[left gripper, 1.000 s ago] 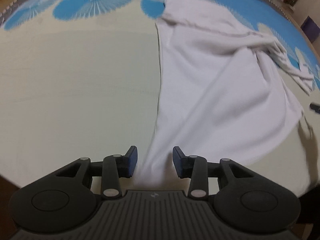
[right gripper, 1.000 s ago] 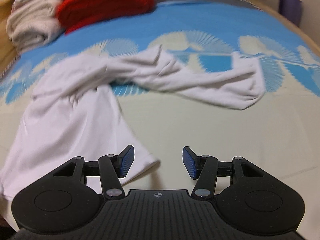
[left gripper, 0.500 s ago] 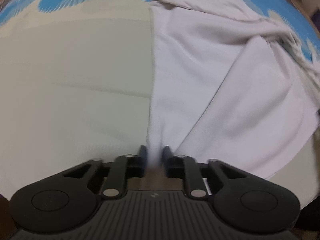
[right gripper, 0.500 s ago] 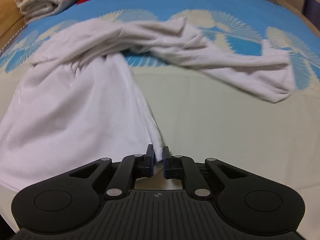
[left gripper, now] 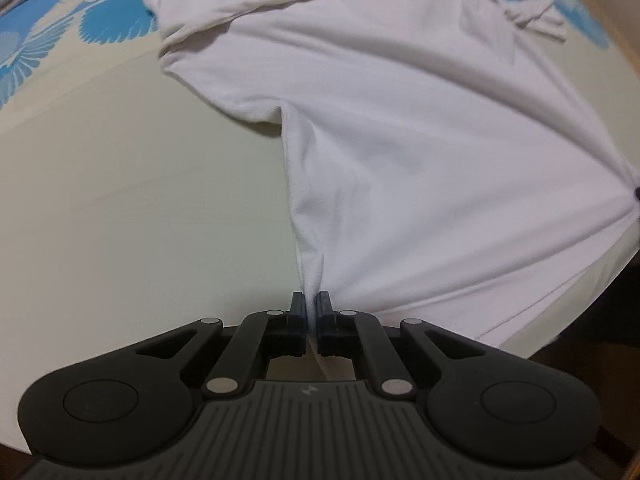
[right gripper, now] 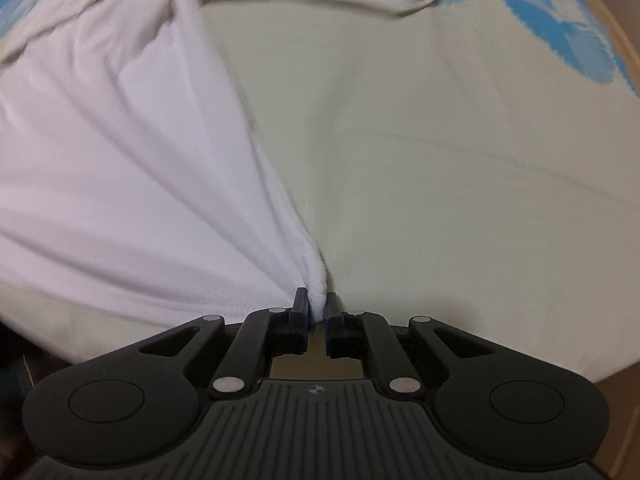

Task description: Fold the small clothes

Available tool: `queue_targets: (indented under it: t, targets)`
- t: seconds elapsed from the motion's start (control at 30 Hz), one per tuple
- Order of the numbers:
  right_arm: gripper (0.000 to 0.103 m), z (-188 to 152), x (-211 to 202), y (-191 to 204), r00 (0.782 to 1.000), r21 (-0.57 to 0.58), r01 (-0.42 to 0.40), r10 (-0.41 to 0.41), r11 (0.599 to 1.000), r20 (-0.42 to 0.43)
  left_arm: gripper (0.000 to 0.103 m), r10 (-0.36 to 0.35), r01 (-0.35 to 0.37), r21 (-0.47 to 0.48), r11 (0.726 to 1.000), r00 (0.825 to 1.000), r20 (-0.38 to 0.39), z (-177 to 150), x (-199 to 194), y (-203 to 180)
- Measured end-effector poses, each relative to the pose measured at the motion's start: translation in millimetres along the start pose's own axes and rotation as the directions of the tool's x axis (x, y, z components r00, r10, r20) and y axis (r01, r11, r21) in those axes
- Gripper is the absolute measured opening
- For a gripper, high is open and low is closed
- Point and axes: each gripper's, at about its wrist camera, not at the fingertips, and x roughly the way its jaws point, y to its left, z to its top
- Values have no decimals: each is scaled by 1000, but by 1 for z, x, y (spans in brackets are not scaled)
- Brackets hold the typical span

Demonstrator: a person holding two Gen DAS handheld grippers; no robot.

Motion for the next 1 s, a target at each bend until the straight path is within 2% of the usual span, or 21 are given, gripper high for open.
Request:
queue_targets:
  t: [0.07, 0.1, 0.17, 0.2, 0.23, 0.27, 0.33, 0.37, 0.43, 0.47, 0.5, 0.53, 0.6, 0.77, 0.8, 0.83, 0.9, 0.97, 1.0]
  targets:
    - [9, -6, -4, 8, 998, -47, -57, 58, 997, 2, 5, 50, -50, -28, 998, 998, -28, -5, -3, 11]
    - [15, -7, -8, 15, 995, -71, -93, 95, 993, 16, 5, 87, -89, -43, 995, 995, -52, -9, -3, 19]
    - [31, -6, -17, 31, 992, -123, -102, 111, 987, 65, 5, 120, -123, -42, 991, 989, -83, -16, -4, 27]
    - [45, -3, -20, 37, 990, -141, -93, 106, 986, 89, 5, 117, -120, -28, 992, 989, -95, -21, -5, 28]
    - [50, 0, -22, 42, 988, -144, -87, 104, 986, 111, 5, 110, -113, -16, 994, 989, -101, -25, -6, 27]
    - [50, 4, -24, 46, 986, -137, -92, 110, 986, 128, 6, 104, -105, -11, 994, 990, -99, -27, -8, 27]
    - [50, 12, -27, 46, 982, -110, -112, 126, 988, 139, 16, 91, -92, -13, 996, 993, -73, -33, -16, 28]
    - [50, 17, -25, 49, 982, -101, -118, 131, 988, 139, 26, 93, -95, -24, 995, 994, -57, -35, -20, 31]
    - [50, 23, -18, 57, 985, -110, -104, 118, 988, 126, 27, 89, -91, -44, 995, 995, -48, -40, -23, 35]
    - [50, 28, -13, 59, 988, -121, -87, 101, 989, 117, 23, 80, -83, -50, 995, 995, -60, -46, -25, 38]
    - [48, 28, -8, 62, 992, -133, -65, 79, 989, 104, 14, 80, -84, -43, 996, 993, -83, -49, -22, 39]
    - [30, 28, -2, 65, 994, -144, -54, 66, 988, 85, 14, 89, -91, -24, 996, 991, -100, -46, -17, 40]
    - [3, 24, 2, 67, 996, -170, -53, 65, 984, 62, 9, 110, -108, 23, 994, 990, -91, -45, -17, 32]
    - [3, 26, 1, 58, 999, -128, -8, 14, 992, 46, 12, 147, -144, 41, 989, 986, -81, -39, -30, 20]
    - [8, 26, -1, 59, 999, -128, -1, 7, 992, 46, 15, 170, -168, 41, 985, 984, -59, -28, -30, 20]
    - [17, 27, -3, 59, 999, -120, 12, -6, 993, 51, 18, 192, -191, 34, 981, 981, -32, -21, -40, 18]
    - [24, 30, -12, 57, 996, -84, 26, -19, 996, 89, 32, 191, -191, -13, 981, 980, 56, -4, -67, 15]
    - [29, 36, -25, 56, 989, -48, 16, -8, 999, 149, 36, 172, -168, -38, 985, 976, 132, 14, -86, 12]
    - [31, 39, -31, 54, 984, -27, 14, -9, 1000, 179, 36, 168, -162, -44, 986, 968, 188, 24, -94, 10]
